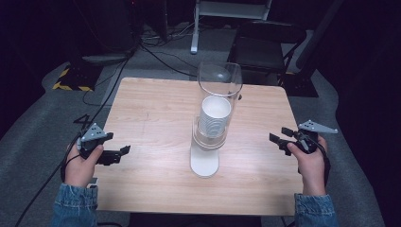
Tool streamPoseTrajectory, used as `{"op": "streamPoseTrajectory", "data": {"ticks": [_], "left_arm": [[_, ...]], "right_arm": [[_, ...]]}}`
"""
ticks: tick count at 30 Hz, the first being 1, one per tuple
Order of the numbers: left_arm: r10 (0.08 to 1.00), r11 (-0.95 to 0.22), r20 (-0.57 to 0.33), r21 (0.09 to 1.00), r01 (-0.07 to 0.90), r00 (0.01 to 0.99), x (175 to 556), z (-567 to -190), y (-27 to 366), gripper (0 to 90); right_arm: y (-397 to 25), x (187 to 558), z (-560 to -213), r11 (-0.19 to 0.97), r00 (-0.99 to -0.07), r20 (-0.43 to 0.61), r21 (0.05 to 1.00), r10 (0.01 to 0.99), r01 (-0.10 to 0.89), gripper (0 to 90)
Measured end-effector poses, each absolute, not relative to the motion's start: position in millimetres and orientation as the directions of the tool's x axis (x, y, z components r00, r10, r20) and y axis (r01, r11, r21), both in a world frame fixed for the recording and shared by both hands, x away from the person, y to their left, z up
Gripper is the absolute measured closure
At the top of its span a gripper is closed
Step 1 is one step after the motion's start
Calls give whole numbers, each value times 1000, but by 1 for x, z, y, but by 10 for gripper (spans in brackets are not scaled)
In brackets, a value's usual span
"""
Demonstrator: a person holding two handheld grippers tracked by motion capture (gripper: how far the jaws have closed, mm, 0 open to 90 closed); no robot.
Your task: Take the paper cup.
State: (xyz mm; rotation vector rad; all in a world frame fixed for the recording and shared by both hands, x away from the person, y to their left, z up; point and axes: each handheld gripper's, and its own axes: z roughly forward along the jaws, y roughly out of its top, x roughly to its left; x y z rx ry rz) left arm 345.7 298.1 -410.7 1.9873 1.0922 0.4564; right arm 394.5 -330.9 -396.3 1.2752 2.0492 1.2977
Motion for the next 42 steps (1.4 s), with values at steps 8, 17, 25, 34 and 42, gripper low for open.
{"op": "streamPoseTrajectory", "data": {"ticks": [8, 17, 25, 34, 42], "left_arm": [[826, -306, -57, 789, 533, 560, 344, -410, 301, 157], [822, -304, -65, 790, 533, 565, 345, -411, 299, 156], [814, -319, -61, 785, 531, 578, 344, -411, 297, 157], [810, -318, -68, 784, 533, 583, 343, -412, 295, 156], [802, -338, -60, 776, 533, 595, 344, -413, 293, 156]], "right_arm": [[-328, 396, -395, 163, -511, 124, 861, 851, 481, 318], [-318, 393, -393, 181, -532, 115, 862, 839, 473, 317], [-297, 389, -387, 216, -587, 101, 870, 803, 444, 314], [-272, 383, -382, 236, -660, 120, 875, 742, 424, 301], [-242, 374, -377, 289, -728, 92, 878, 679, 381, 288]]}}
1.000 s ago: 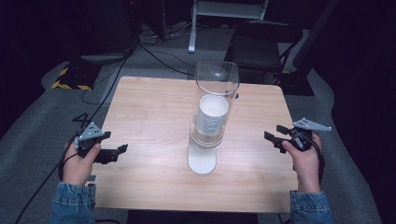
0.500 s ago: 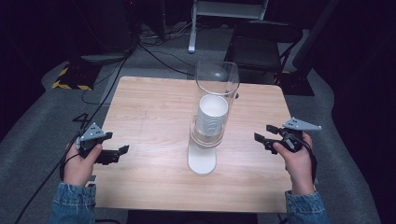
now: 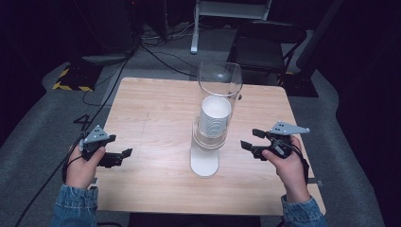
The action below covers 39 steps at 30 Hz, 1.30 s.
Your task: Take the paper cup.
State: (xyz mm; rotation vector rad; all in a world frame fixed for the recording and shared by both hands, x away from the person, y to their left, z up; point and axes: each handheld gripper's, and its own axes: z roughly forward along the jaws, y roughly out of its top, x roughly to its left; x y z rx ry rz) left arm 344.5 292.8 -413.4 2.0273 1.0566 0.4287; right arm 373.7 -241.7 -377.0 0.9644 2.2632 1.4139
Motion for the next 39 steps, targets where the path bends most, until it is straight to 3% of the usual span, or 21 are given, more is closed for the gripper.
{"op": "streamPoseTrajectory", "data": {"ticks": [11, 18, 39], "left_arm": [[803, -336, -65, 772, 540, 593, 345, -415, 292, 156], [806, -332, -66, 772, 542, 588, 346, -417, 293, 157], [804, -345, -70, 754, 559, 591, 348, -424, 291, 157]], "right_arm": [[-207, 363, -380, 323, -793, 108, 874, 600, 363, 259], [-188, 363, -390, 326, -815, 119, 877, 566, 354, 179], [-142, 385, -427, 285, -802, 104, 901, 588, 326, 161]]}}
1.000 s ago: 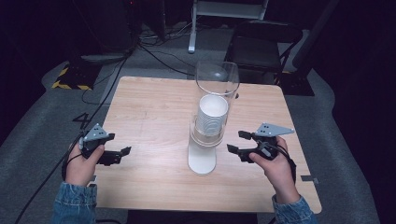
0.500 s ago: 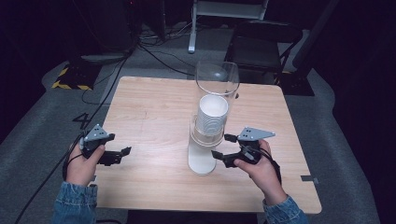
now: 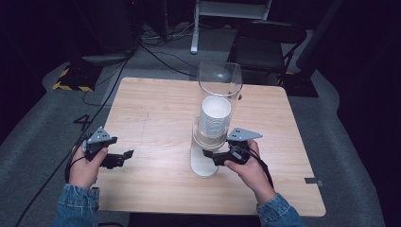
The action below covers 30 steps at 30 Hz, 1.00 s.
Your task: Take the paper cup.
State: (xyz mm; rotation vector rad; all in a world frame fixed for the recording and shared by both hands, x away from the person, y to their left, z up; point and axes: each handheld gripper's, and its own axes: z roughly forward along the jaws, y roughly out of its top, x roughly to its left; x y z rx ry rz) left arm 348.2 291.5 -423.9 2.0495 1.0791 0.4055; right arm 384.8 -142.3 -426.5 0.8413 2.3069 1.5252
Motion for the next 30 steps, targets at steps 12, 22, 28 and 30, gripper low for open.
{"op": "streamPoseTrajectory", "data": {"ticks": [12, 22, 28, 30], "left_arm": [[803, -350, -66, 752, 559, 592, 348, -425, 291, 157], [804, -350, -67, 750, 561, 591, 348, -425, 292, 157], [802, -353, -66, 749, 561, 593, 348, -425, 292, 157], [802, -353, -66, 749, 561, 593, 348, -425, 292, 157]], "right_arm": [[-134, 385, -430, 218, -798, 84, 940, 597, 262, 264], [-133, 380, -430, 232, -804, 43, 947, 594, 222, 328], [-133, 379, -431, 236, -803, 42, 946, 595, 224, 335], [-133, 379, -432, 243, -802, 40, 943, 596, 227, 337]]}}
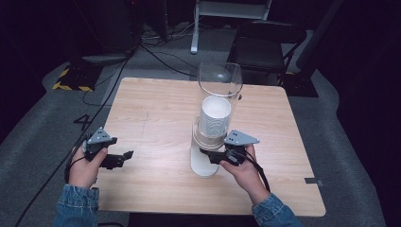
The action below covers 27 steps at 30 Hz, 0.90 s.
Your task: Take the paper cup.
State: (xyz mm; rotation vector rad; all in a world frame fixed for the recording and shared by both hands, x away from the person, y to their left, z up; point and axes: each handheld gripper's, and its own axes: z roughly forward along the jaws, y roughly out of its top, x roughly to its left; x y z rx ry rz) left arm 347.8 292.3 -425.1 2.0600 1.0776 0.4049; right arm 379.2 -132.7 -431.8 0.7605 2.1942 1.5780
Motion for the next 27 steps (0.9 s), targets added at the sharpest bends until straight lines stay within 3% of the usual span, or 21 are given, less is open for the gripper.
{"op": "streamPoseTrajectory", "data": {"ticks": [27], "left_arm": [[802, -350, -69, 751, 560, 593, 348, -426, 293, 157]], "right_arm": [[-135, 377, -441, 263, -804, 37, 935, 594, 238, 351]]}}
